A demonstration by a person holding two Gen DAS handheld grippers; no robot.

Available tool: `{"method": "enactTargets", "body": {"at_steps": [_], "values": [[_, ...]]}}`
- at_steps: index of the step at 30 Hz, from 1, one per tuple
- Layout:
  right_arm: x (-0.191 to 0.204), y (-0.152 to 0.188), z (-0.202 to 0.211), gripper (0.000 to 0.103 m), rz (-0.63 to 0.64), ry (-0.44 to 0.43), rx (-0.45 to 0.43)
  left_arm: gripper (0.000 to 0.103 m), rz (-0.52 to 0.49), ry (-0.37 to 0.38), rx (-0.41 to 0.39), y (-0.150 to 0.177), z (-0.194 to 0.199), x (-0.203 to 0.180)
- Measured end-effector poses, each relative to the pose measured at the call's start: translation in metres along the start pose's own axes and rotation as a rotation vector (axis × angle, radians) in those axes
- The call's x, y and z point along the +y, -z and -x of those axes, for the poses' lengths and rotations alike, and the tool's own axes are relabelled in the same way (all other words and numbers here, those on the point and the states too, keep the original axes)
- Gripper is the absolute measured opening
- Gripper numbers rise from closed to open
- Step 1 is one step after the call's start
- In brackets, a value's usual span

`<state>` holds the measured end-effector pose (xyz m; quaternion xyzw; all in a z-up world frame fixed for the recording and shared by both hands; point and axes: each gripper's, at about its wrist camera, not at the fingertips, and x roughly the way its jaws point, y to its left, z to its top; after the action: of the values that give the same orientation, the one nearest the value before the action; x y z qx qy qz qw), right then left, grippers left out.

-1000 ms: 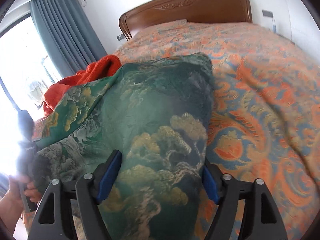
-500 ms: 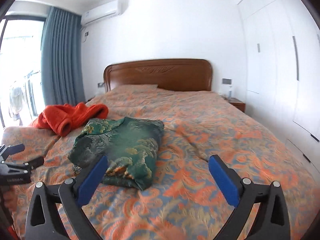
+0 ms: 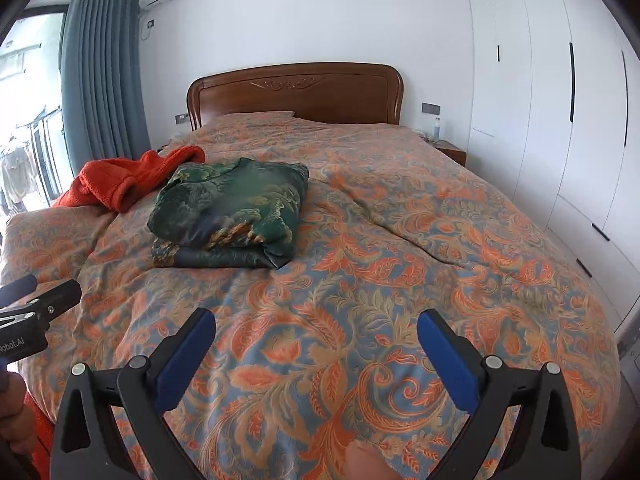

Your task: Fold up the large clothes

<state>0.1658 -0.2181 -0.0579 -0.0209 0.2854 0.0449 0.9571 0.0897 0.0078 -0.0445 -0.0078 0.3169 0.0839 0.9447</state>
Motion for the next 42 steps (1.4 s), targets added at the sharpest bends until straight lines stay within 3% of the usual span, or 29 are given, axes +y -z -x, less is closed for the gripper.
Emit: {"method": "enactTargets", "body": {"at_steps": [6,12,21,42], "values": [[0.015,-0.002,0.018,0.103,0.048,0.001,-0.01,0.103,-0.031,-0.035,-0.014,0.0,0.021,0.0],[0.023,-0.005,0.03,0.103,0.083,0.016,-0.003,0.103,-0.03,-0.006,-0.003,0.0,0.029,-0.001],[0.028,-0.009,0.045,0.103,0.087,0.001,0.015,0.103,-0.041,-0.039,-0.004,-0.002,0.035,-0.001],[0.04,-0.015,0.056,0.103,0.113,-0.011,0.011,0.103,-0.022,-0.006,0.01,-0.003,0.036,0.007]]}}
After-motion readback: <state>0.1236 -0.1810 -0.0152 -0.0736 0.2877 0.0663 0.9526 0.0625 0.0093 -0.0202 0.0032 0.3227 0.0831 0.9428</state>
